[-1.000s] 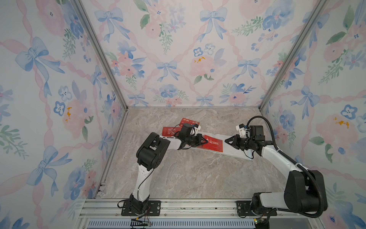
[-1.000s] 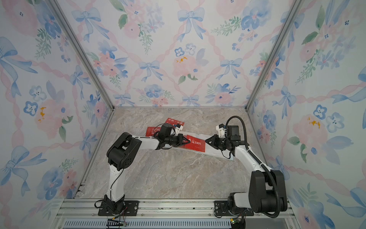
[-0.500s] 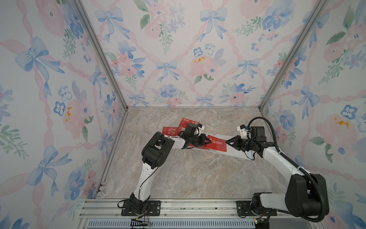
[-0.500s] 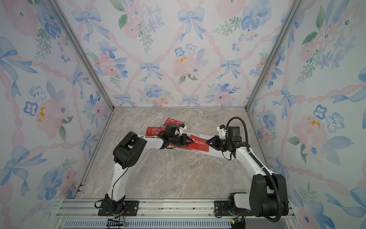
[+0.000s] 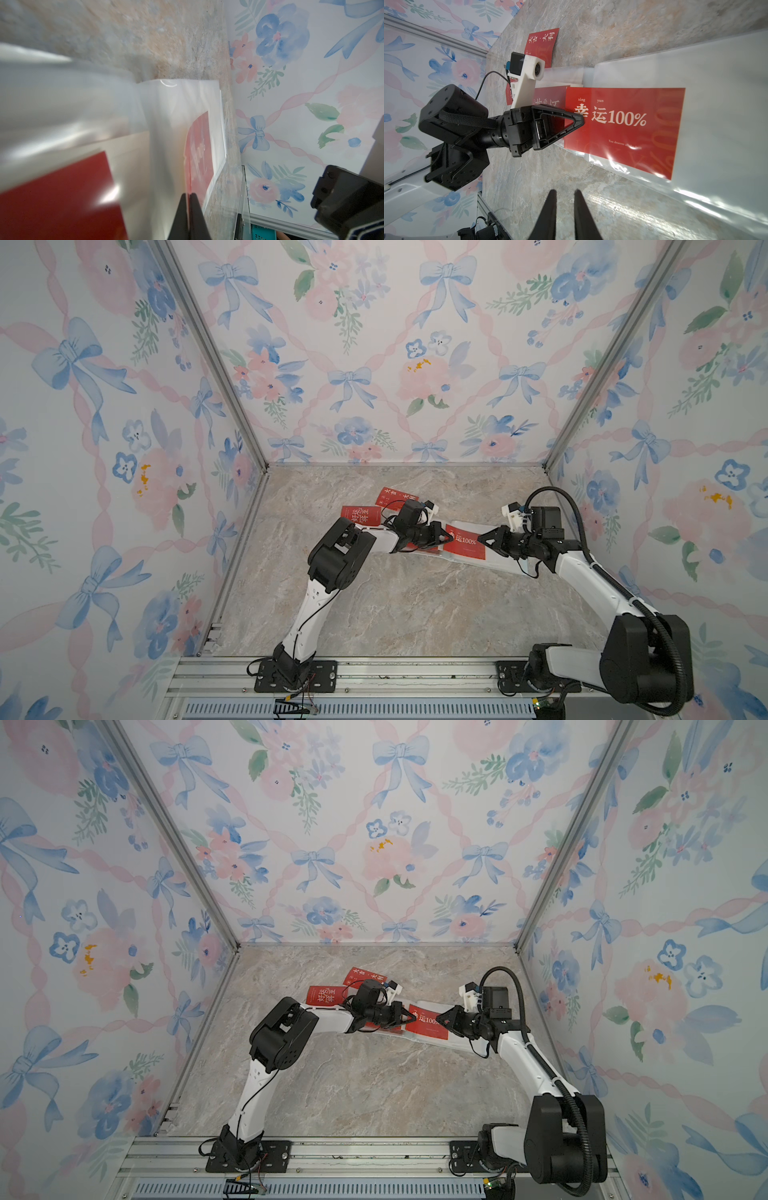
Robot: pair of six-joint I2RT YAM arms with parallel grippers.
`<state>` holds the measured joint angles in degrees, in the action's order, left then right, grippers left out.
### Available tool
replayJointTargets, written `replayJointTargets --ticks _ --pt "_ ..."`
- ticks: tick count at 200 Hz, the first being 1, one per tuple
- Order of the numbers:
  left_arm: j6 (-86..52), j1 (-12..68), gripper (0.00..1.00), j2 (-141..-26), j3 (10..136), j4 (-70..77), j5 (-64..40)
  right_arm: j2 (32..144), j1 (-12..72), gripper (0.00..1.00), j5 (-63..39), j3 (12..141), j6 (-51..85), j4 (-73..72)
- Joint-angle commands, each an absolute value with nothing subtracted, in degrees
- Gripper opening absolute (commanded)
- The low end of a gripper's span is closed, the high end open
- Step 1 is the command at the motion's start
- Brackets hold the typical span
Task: Place the photos into the photo albums
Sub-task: Insert the photo into the photo album.
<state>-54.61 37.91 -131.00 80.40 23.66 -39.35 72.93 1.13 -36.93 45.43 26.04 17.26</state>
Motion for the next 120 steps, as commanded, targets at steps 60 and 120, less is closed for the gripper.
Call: replayJointTargets --ticks 60,120 --pt "-56.42 40.27 0.3 -131.75 83.94 21.19 -36.77 69.44 -0.13 0.18 -36.27 43.84 23.98 20.87" --pt "-53.29 39.95 0.43 -127.02 82.96 11.47 -29.83 69.59 -0.18 0.18 -36.51 44.63 23.97 20.97"
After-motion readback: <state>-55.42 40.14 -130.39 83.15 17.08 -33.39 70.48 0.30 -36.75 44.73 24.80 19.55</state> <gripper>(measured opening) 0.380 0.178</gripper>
